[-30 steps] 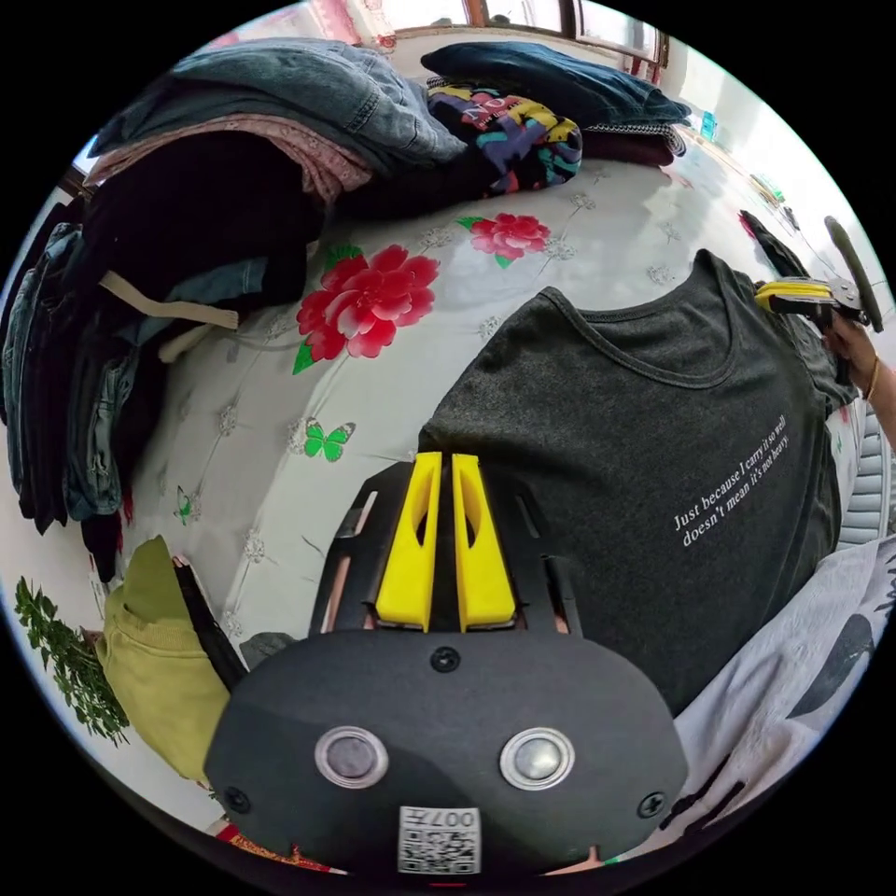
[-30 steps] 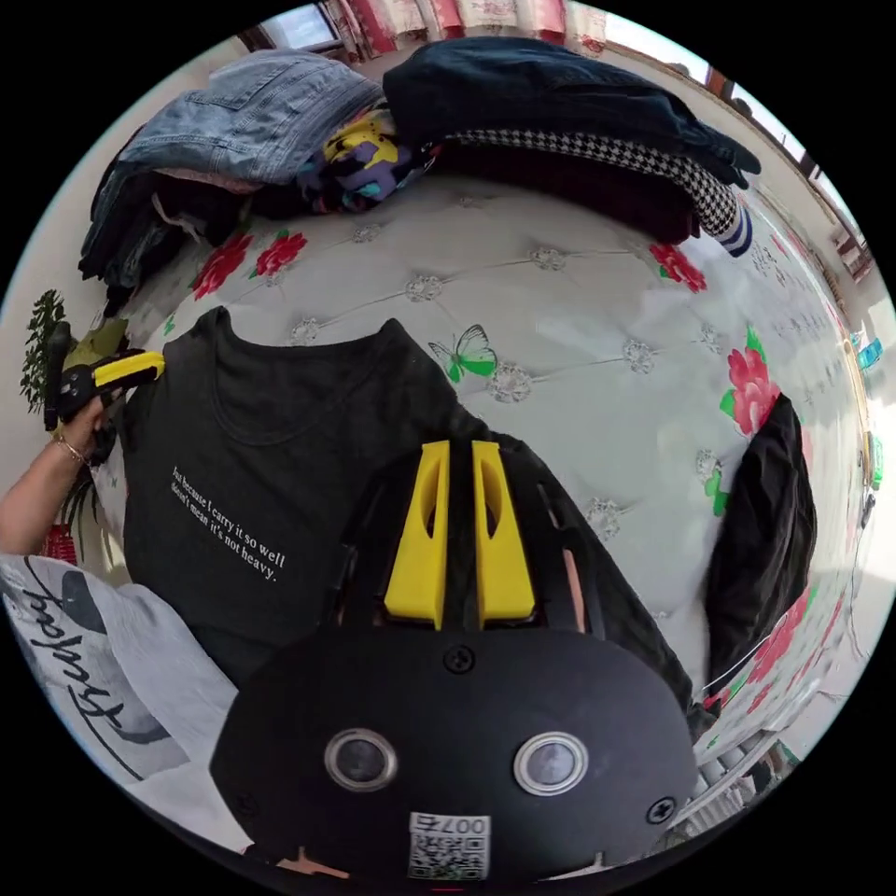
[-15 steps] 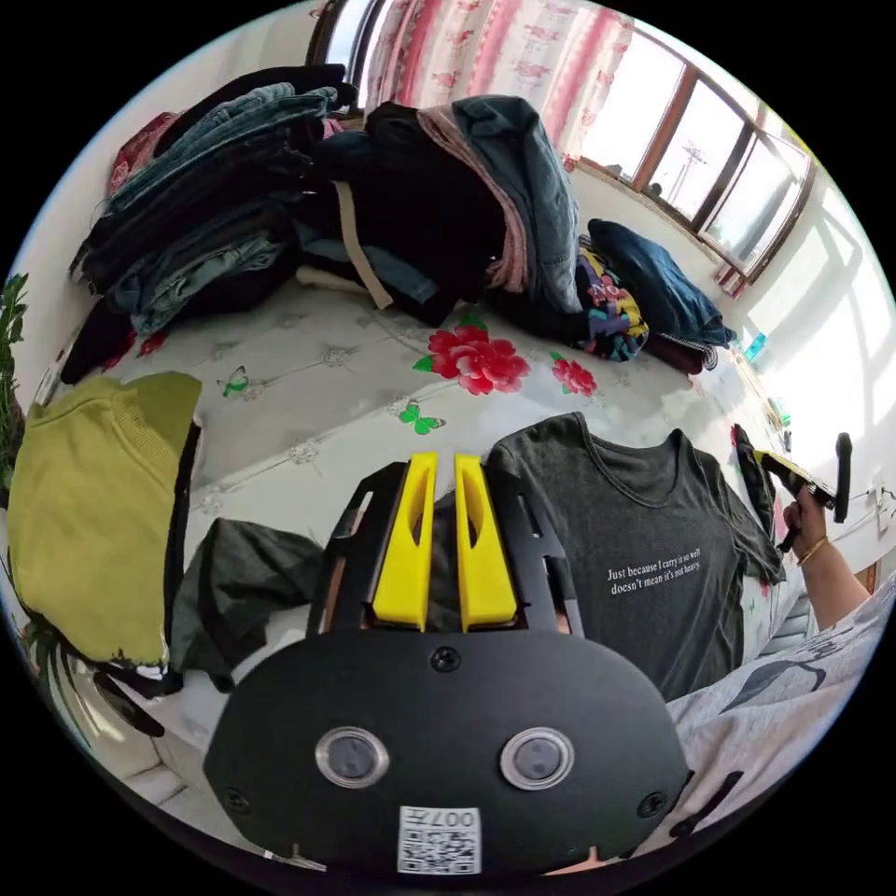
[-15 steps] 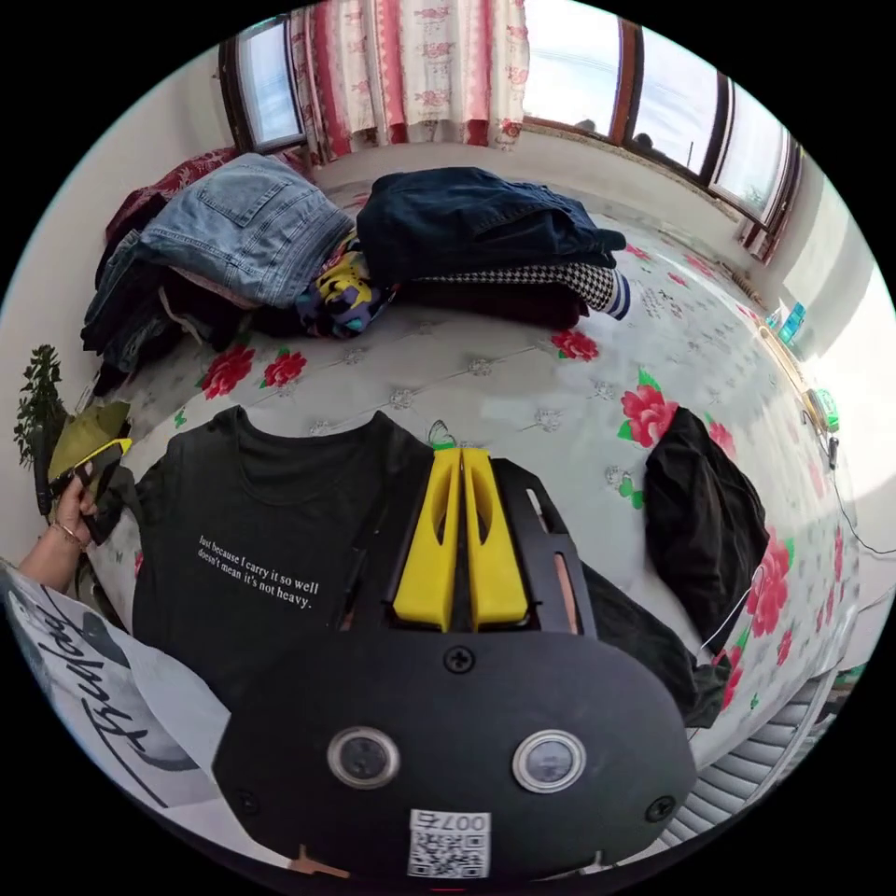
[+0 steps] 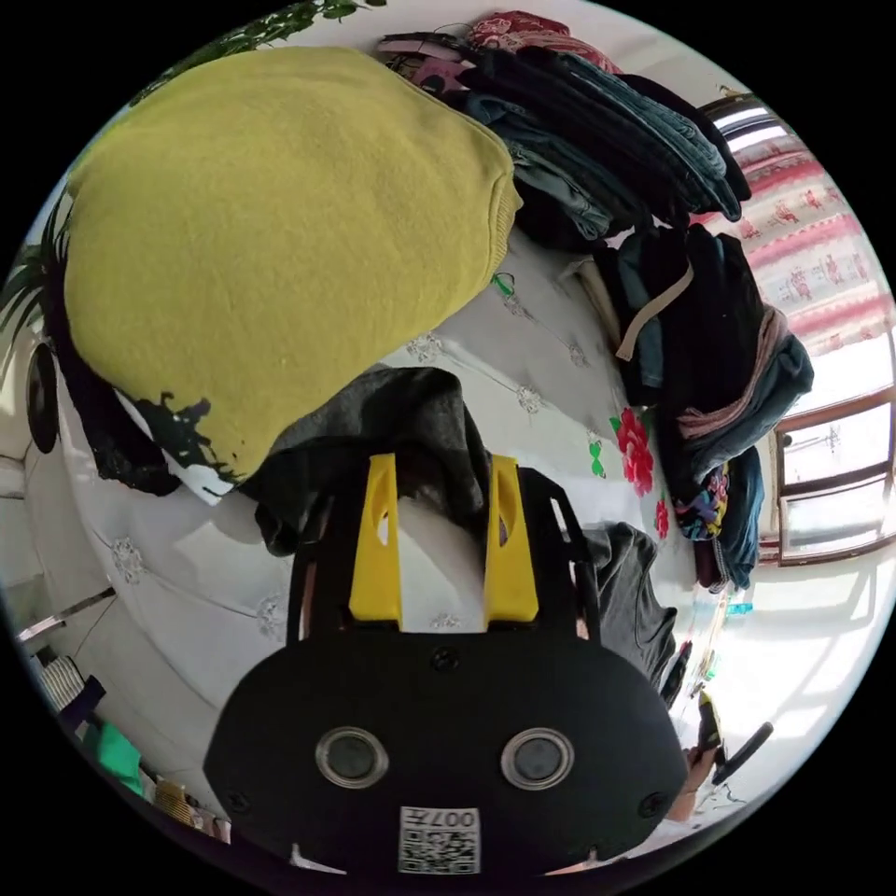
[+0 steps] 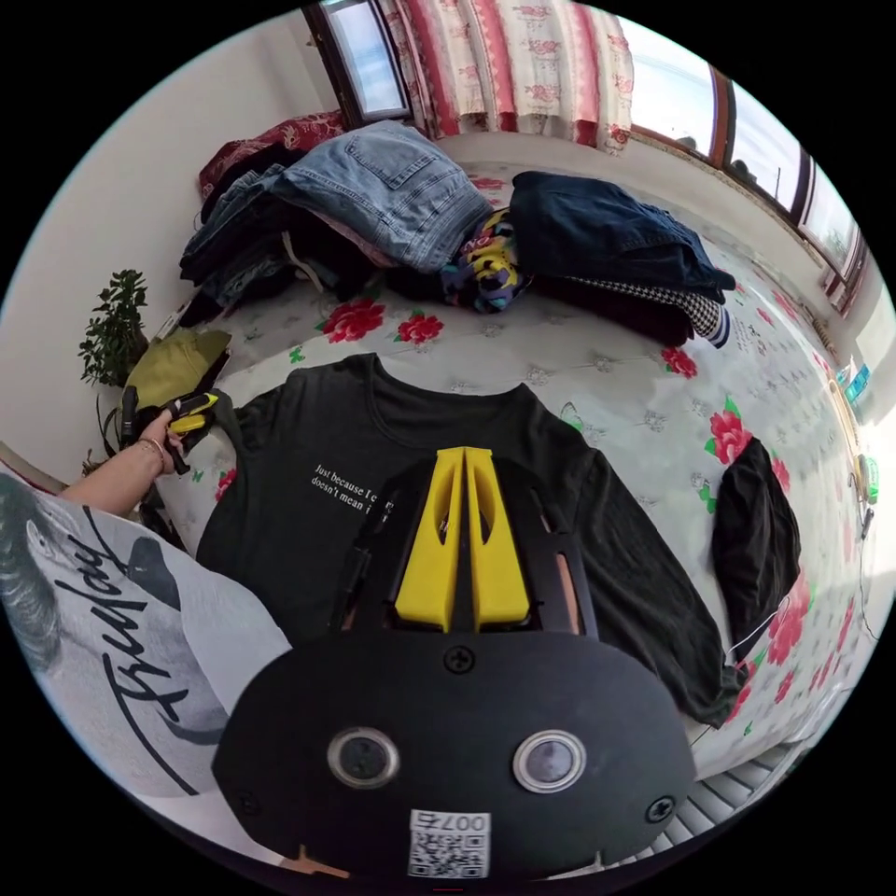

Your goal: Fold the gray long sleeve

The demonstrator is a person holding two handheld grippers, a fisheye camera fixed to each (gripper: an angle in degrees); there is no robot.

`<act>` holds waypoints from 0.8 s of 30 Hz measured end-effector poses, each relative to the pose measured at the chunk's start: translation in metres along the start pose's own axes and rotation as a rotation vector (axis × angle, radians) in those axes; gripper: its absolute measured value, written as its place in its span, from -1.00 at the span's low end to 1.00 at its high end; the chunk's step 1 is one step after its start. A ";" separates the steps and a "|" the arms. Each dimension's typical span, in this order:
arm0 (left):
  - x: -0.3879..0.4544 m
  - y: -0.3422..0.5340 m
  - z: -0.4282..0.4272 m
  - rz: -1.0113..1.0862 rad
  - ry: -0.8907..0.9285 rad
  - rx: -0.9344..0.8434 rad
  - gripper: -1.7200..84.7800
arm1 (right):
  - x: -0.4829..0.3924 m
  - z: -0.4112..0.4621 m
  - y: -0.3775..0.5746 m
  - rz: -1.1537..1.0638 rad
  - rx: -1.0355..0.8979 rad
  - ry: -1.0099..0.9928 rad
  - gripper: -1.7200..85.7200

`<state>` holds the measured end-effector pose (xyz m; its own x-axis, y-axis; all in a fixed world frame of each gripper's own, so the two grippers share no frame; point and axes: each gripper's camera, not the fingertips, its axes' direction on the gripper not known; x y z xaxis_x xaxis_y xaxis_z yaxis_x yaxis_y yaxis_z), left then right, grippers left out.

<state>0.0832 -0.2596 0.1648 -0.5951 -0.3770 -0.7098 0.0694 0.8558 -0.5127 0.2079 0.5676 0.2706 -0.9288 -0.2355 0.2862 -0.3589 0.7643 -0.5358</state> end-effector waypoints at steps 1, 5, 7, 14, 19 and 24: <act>0.001 -0.004 0.003 -0.032 -0.010 0.003 -0.87 | -0.005 -0.006 0.000 -0.012 0.009 0.003 -0.97; 0.026 -0.005 -0.017 -0.004 0.125 0.119 -0.90 | -0.013 -0.025 0.009 -0.026 0.031 0.022 -0.97; 0.084 0.008 -0.050 0.299 0.268 0.220 -0.89 | -0.015 -0.036 0.019 -0.021 0.039 0.038 -0.97; 0.209 0.163 -0.083 1.456 0.479 0.034 -0.76 | -0.007 -0.038 0.046 0.053 0.019 0.035 -0.95; 0.186 0.226 -0.018 1.456 0.258 -0.247 -0.76 | 0.019 -0.009 0.055 0.195 -0.055 -0.052 -0.90; 0.174 0.232 0.004 1.366 0.186 -0.325 -0.77 | 0.042 0.019 0.043 0.227 -0.132 -0.019 -0.88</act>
<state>-0.0013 -0.1282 -0.0795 -0.3073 0.8313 -0.4632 0.4982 0.5552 0.6660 0.1514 0.5791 0.2439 -0.9861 -0.0593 0.1553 -0.1273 0.8702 -0.4759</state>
